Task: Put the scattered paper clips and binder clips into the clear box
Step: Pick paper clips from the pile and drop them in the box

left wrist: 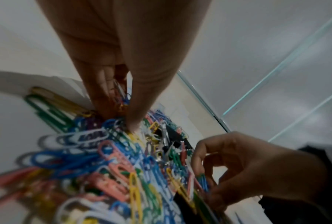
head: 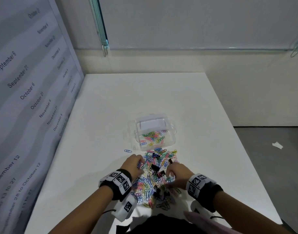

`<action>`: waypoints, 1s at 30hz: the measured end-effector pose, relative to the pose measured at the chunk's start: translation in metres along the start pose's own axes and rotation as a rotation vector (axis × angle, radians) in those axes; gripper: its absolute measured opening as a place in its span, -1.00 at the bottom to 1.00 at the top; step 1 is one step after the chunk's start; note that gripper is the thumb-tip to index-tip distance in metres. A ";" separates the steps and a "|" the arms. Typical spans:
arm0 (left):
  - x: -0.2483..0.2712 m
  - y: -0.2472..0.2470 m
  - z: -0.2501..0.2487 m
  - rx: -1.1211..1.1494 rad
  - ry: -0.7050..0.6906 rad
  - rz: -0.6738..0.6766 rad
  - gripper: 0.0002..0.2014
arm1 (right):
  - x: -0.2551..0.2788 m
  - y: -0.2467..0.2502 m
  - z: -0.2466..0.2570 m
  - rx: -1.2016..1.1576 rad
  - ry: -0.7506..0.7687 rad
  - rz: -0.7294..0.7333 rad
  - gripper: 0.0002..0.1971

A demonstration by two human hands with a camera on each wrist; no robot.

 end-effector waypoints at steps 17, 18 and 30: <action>-0.022 0.030 -0.004 1.435 0.556 0.057 -0.75 | 0.000 0.026 -0.018 -0.102 -0.058 -0.087 -0.75; -0.026 0.033 -0.008 1.482 0.572 0.069 -0.74 | 0.001 0.021 -0.019 -0.064 -0.022 -0.033 -0.61; -0.028 0.047 -0.021 1.205 0.445 -0.008 -0.63 | 0.004 0.007 -0.009 0.000 0.041 -0.018 -0.86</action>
Point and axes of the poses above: each hand's wrist, its own x-axis away from the middle knuckle, its own y-axis out of the back of the hand, z = x × y, the point moved 4 cm from there along -x, towards the middle knuckle, and after that the axes turned 14 degrees about -z, right-handed, at the moved point
